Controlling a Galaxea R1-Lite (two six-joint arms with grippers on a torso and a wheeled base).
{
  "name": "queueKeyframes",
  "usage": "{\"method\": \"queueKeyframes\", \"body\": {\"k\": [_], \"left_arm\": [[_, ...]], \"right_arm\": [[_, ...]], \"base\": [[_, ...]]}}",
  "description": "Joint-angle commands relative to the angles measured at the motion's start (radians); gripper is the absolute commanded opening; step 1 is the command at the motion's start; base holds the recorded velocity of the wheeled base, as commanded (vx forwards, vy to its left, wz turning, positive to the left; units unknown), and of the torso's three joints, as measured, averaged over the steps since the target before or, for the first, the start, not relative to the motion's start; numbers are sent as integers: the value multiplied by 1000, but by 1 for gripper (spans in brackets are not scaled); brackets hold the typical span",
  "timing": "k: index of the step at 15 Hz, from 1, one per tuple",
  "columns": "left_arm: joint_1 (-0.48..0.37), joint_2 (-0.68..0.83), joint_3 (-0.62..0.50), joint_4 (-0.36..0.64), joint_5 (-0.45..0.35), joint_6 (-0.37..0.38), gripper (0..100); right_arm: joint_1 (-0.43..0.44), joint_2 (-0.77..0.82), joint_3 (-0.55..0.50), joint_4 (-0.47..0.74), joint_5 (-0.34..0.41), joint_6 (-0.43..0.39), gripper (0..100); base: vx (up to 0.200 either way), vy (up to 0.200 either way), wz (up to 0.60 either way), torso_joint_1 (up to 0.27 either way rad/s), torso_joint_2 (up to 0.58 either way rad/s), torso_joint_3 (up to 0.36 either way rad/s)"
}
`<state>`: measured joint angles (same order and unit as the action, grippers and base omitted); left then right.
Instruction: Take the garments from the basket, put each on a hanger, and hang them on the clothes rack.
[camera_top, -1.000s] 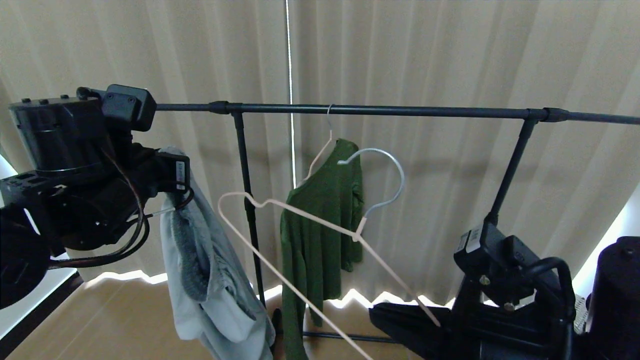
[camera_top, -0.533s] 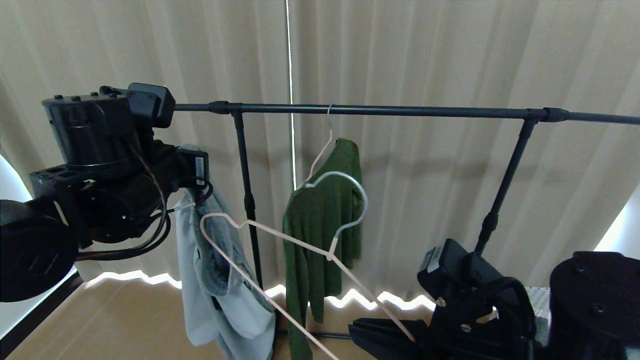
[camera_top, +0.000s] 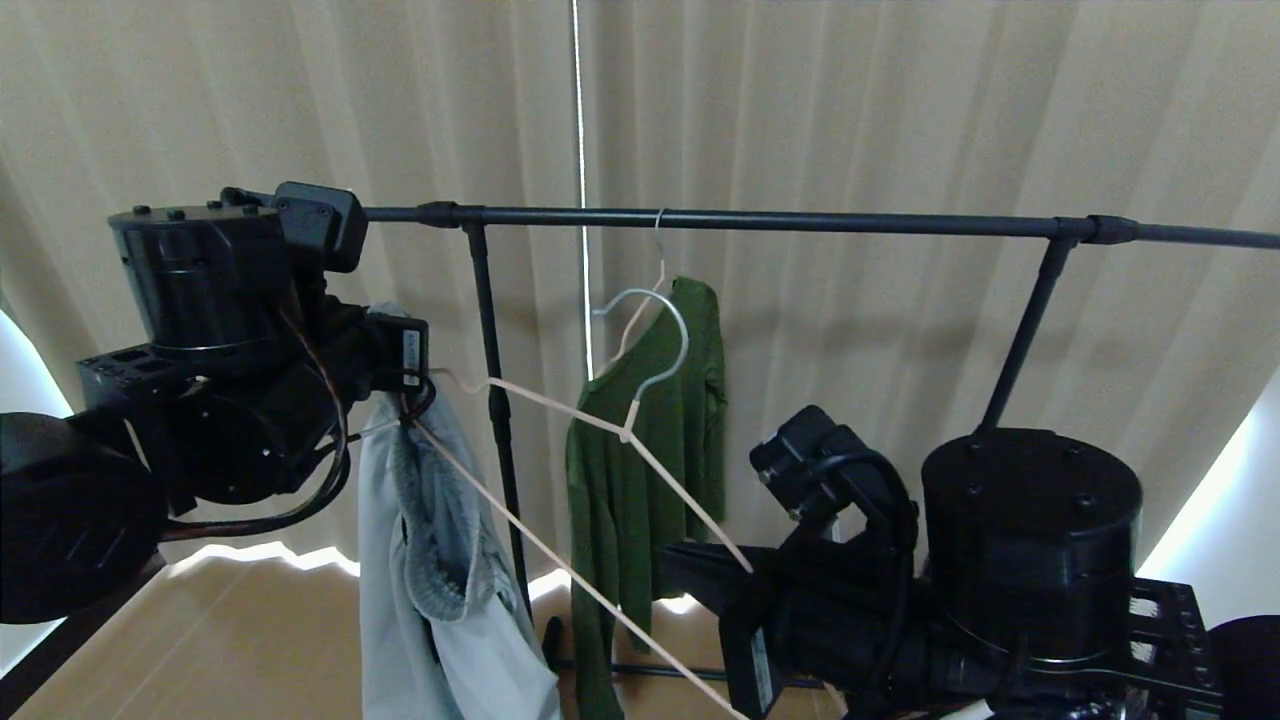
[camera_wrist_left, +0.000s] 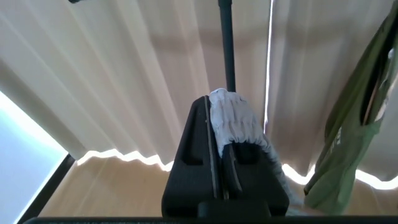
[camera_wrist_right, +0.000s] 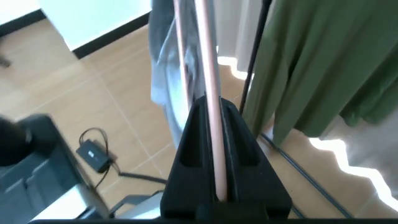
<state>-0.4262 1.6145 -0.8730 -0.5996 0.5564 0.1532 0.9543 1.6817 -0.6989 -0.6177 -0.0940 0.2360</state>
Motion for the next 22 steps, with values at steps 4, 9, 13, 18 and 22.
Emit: {"method": "queueKeyframes", "body": {"k": [4, 9, 13, 18, 22], "left_arm": [[-16, -19, 29, 0, 19, 0, 0], [-31, -41, 51, 0, 30, 0, 0], [-80, -87, 57, 32, 54, 2, 0], [-278, -166, 55, 73, 53, -1, 0], [-356, -183, 74, 73, 42, 6, 0]], "right_arm": [[-6, 99, -117, 9, -26, 45, 0], [3, 211, -208, 24, -38, 49, 0], [-3, 265, -286, 50, -79, 89, 0], [-11, 262, -290, 47, -81, 89, 0], [-11, 224, -275, 39, -82, 89, 0]], "base": [[0, 0, 0, 0, 0, 0], [0, 0, 0, 0, 0, 0], [0, 0, 0, 0, 0, 0], [0, 0, 0, 0, 0, 0], [0, 0, 0, 0, 0, 0]]}}
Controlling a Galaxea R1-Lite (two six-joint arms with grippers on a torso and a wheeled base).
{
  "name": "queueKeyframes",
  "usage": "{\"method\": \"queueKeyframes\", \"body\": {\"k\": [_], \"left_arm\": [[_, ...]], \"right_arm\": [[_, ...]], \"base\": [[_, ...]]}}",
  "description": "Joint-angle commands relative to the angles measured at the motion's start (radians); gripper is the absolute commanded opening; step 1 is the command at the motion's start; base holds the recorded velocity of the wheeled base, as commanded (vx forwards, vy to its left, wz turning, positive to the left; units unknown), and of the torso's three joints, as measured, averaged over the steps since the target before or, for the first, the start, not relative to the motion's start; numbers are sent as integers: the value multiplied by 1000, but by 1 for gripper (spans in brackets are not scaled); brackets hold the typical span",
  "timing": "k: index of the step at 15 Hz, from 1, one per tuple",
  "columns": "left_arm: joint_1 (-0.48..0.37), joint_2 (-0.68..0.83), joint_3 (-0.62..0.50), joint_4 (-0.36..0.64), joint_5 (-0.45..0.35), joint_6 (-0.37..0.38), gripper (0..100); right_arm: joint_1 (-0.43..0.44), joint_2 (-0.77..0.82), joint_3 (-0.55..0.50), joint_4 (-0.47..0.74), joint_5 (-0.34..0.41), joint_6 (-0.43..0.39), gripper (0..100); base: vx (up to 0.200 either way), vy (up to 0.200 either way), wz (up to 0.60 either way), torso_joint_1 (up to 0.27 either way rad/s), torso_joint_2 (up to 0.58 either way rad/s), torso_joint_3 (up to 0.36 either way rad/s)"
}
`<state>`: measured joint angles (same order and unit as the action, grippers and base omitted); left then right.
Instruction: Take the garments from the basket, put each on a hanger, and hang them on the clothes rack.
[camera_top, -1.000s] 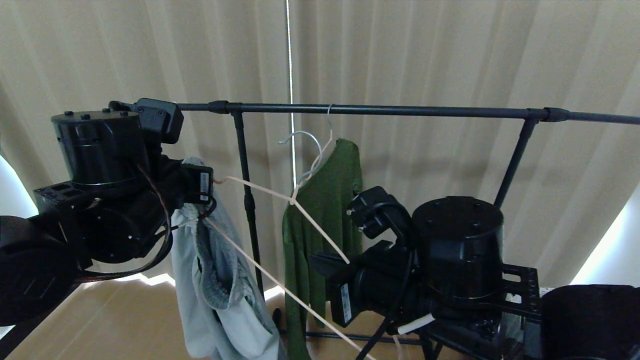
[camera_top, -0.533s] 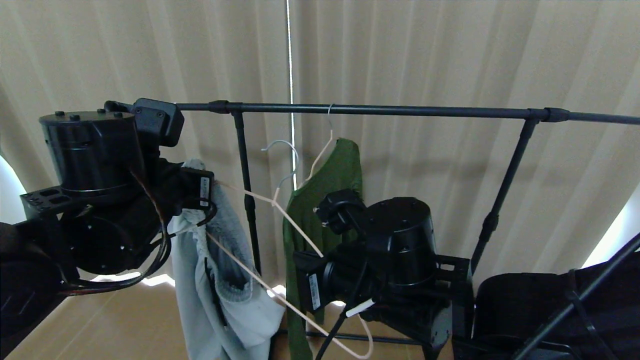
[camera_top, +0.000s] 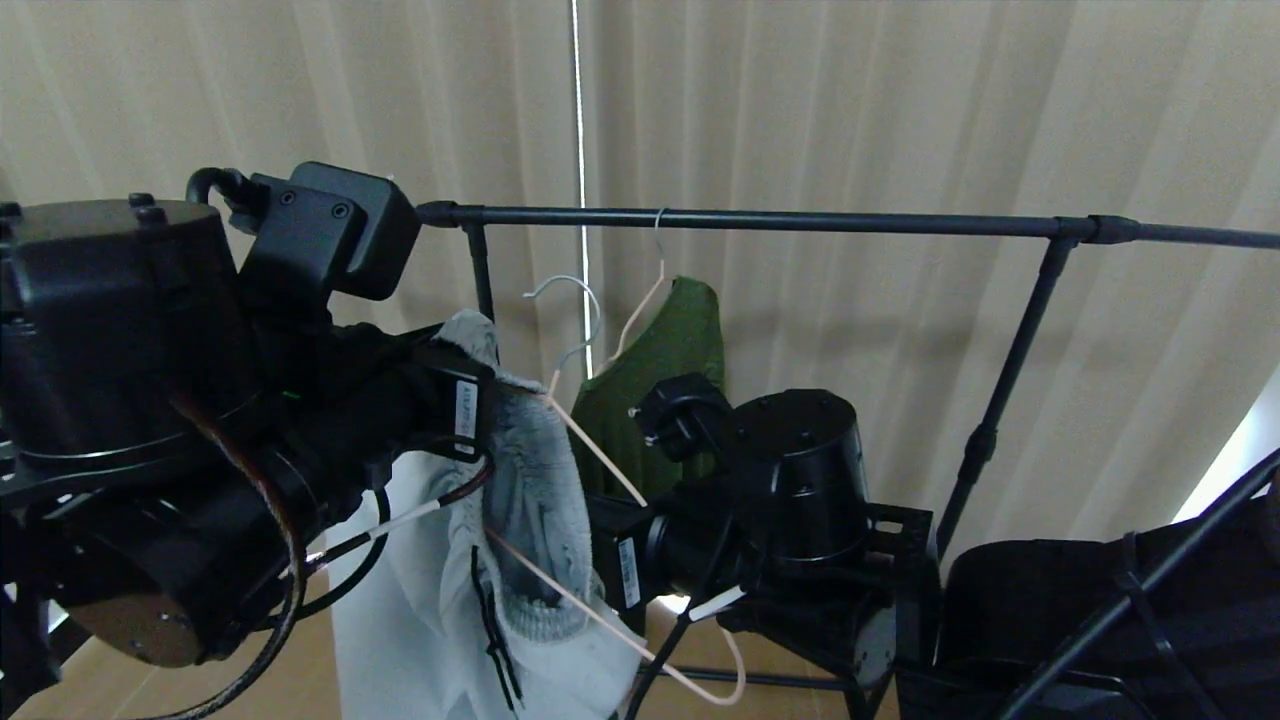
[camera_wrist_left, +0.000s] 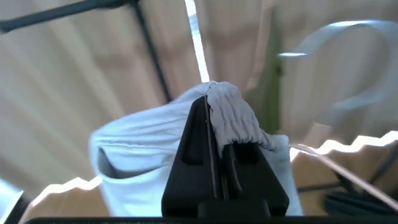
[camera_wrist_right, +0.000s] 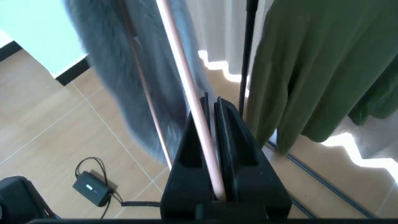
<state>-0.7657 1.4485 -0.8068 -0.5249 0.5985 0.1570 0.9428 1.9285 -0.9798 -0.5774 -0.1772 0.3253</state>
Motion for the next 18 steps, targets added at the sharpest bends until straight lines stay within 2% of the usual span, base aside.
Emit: {"method": "queueKeyframes", "body": {"k": [1, 3, 4, 6, 12, 16, 17, 18], "left_arm": [[-33, -37, 37, -4, -46, -1, 0], [-37, -96, 84, -3, -157, 4, 0], [-37, -115, 97, -1, -183, 4, 0], [-37, -122, 117, -3, -187, 4, 0], [-38, -114, 136, -4, -190, 4, 0], [-44, -122, 150, -4, -190, 6, 0], [-44, -122, 159, -4, -190, 6, 100], [-44, -125, 167, -6, -190, 4, 100]], "right_arm": [[1, -37, 15, -4, -4, -2, 0], [1, -65, 32, -4, -5, -5, 0], [1, -85, 47, -7, -5, -5, 0], [2, -128, 75, -12, -4, -26, 0], [2, -158, 191, -206, 1, -154, 0], [2, -169, 190, -214, 4, -161, 0], [2, -171, 191, -214, 4, -161, 0], [2, -178, 193, -211, 4, -161, 0]], "base": [[0, 0, 0, 0, 0, 0], [0, 0, 0, 0, 0, 0], [0, 0, 0, 0, 0, 0], [0, 0, 0, 0, 0, 0], [0, 0, 0, 0, 0, 0], [0, 0, 0, 0, 0, 0], [0, 0, 0, 0, 0, 0], [0, 0, 0, 0, 0, 0]]}}
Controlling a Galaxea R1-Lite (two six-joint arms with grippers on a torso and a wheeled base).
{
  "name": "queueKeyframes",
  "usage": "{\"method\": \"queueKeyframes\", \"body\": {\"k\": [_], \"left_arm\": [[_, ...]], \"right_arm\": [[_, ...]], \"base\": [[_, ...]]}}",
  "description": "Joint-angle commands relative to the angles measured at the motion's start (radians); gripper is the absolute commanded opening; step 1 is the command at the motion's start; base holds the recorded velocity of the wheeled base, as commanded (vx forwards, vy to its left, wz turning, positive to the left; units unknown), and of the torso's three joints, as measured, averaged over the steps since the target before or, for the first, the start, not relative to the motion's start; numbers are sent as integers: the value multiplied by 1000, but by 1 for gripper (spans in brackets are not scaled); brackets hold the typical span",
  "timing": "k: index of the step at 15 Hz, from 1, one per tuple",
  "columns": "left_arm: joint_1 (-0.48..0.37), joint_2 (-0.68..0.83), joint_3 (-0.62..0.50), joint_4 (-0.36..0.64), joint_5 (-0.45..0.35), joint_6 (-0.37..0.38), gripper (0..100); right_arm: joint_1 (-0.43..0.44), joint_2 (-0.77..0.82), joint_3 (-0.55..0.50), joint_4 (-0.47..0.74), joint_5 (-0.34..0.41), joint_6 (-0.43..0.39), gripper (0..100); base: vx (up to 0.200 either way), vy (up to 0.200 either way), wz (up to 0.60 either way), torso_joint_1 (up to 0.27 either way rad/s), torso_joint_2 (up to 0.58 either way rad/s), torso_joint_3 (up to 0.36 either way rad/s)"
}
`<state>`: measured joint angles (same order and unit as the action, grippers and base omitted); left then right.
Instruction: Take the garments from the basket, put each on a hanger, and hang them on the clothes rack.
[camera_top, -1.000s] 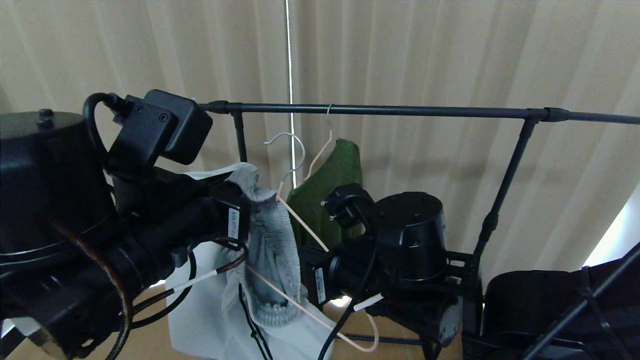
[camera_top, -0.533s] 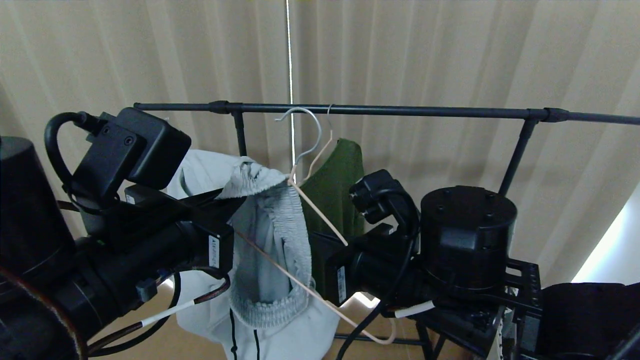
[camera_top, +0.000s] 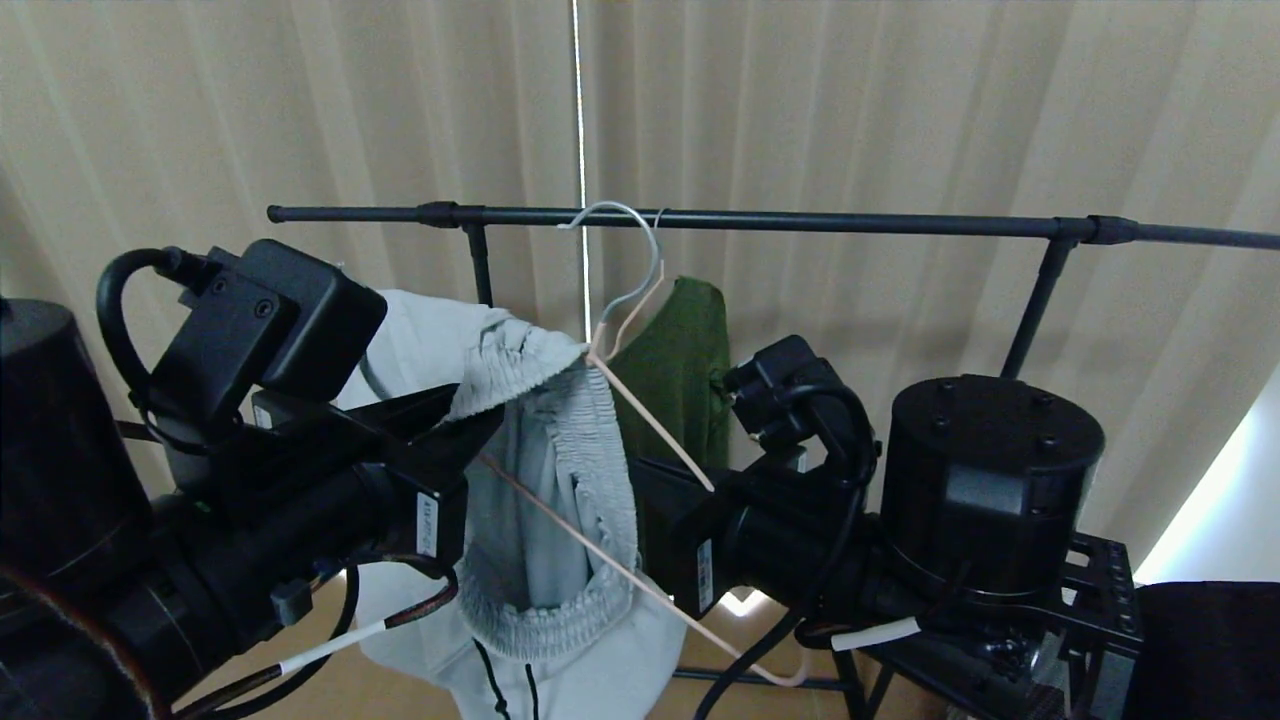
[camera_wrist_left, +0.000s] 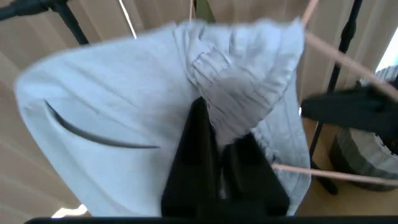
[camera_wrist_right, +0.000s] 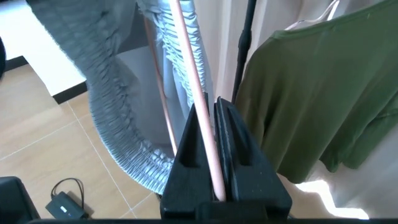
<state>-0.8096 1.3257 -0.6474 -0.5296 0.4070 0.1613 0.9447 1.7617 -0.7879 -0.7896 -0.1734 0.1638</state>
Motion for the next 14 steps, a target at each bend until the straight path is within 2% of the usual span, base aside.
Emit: {"method": "queueKeyframes", "body": {"k": [1, 3, 4, 5, 6, 8, 9, 10, 14], "left_arm": [[0, -17, 23, -1, -1, -3, 100], [0, -63, 74, -6, -42, -3, 100], [0, -115, 126, -7, -140, -3, 100], [0, -152, 163, -7, -205, 0, 100], [4, -181, 186, -7, -229, 1, 100], [7, -214, 201, -7, -229, 6, 100], [7, -241, 212, -6, -231, 26, 100], [7, -249, 223, -6, -234, 52, 100], [6, -240, 224, -7, -237, 129, 100]], "right_arm": [[0, -31, 18, 6, 0, -1, 0], [0, -74, 55, 9, 2, -3, 0], [-1, -97, 75, 9, 2, -4, 0], [-3, -114, 90, 10, 2, -9, 0], [-12, -137, 116, 10, 2, -12, 0], [-32, -194, 170, 32, 2, -17, 0], [-44, -260, 191, 99, 5, -15, 0], [-66, -297, 197, 153, 6, -13, 0], [-150, -381, 205, 245, 9, -13, 0]], "base": [[0, 0, 0, 0, 0, 0], [0, 0, 0, 0, 0, 0], [0, 0, 0, 0, 0, 0], [0, 0, 0, 0, 0, 0], [0, 0, 0, 0, 0, 0], [0, 0, 0, 0, 0, 0], [0, 0, 0, 0, 0, 0], [0, 0, 0, 0, 0, 0], [0, 0, 0, 0, 0, 0]]}}
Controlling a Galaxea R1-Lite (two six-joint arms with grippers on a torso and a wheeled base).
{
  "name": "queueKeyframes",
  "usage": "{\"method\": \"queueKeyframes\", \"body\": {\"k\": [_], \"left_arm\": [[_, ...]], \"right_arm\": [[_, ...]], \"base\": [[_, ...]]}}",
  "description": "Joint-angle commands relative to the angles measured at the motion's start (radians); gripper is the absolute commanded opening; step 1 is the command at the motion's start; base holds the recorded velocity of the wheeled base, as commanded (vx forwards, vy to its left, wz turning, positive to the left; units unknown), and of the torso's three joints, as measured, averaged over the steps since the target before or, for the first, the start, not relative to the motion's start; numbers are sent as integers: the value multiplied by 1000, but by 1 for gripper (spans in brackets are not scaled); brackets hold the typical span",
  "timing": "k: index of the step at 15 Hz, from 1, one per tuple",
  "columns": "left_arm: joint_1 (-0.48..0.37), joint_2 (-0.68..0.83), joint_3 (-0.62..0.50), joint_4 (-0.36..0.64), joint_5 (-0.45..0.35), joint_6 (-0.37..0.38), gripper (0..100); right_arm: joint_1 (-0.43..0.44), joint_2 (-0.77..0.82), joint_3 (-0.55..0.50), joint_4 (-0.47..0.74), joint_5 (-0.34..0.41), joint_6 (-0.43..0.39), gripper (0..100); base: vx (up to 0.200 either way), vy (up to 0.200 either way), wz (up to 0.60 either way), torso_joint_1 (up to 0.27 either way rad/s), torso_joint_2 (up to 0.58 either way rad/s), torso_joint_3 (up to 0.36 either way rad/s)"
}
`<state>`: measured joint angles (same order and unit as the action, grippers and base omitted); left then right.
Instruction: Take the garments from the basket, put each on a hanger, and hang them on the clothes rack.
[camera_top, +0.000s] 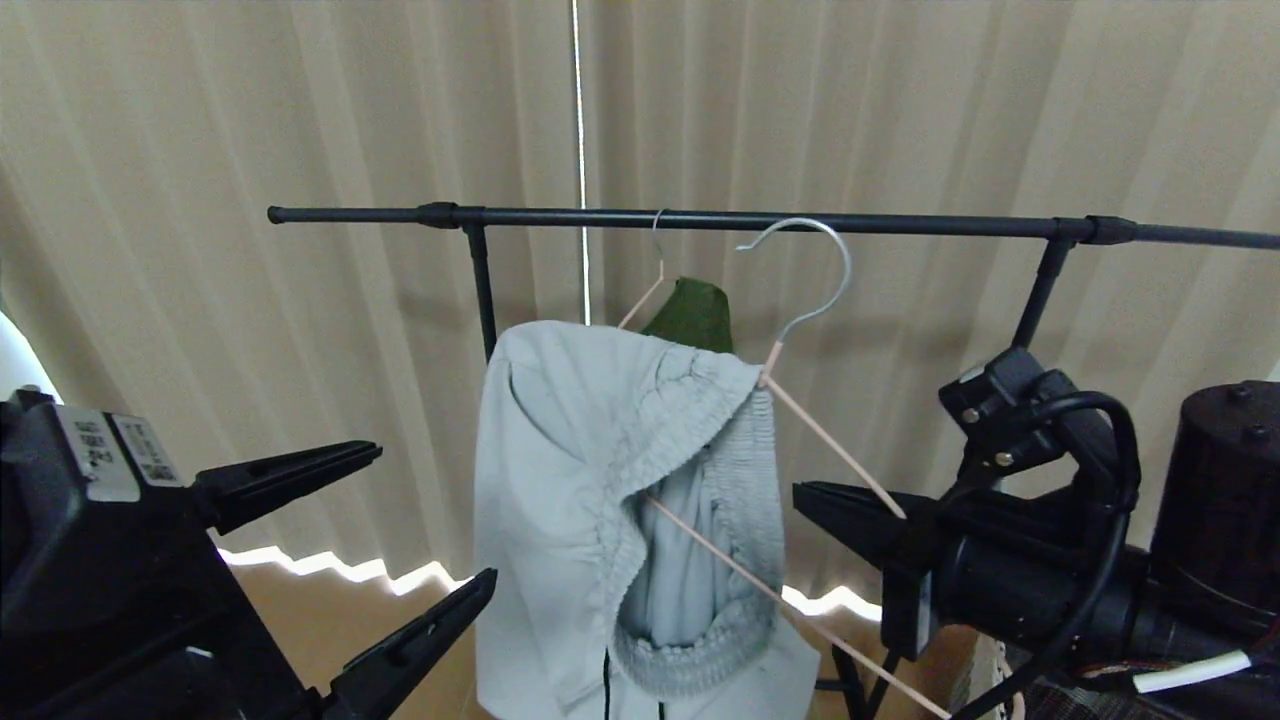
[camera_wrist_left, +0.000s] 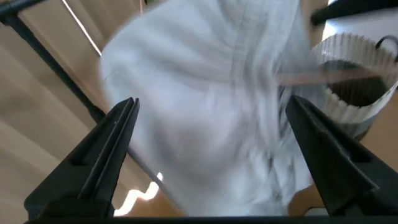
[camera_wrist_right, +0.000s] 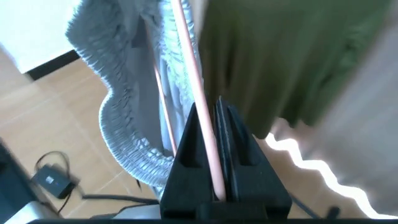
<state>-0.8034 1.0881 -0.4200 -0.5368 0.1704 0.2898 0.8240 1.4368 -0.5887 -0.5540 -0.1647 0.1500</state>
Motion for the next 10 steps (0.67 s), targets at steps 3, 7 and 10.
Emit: {"method": "queueKeyframes", "body": {"k": [3, 7, 10], "left_arm": [[27, 33, -8, 0, 3, 111, 100], [64, 134, -82, -18, -25, 160, 100], [125, 188, -128, -69, -127, 270, 100]], "right_arm": [[-102, -116, 6, 157, 111, -1, 0], [-174, -122, 6, 184, 327, -76, 0], [-174, -96, 4, 180, 425, -121, 0]], "base": [[0, 0, 0, 0, 0, 0], [0, 0, 0, 0, 0, 0], [0, 0, 0, 0, 0, 0]]}}
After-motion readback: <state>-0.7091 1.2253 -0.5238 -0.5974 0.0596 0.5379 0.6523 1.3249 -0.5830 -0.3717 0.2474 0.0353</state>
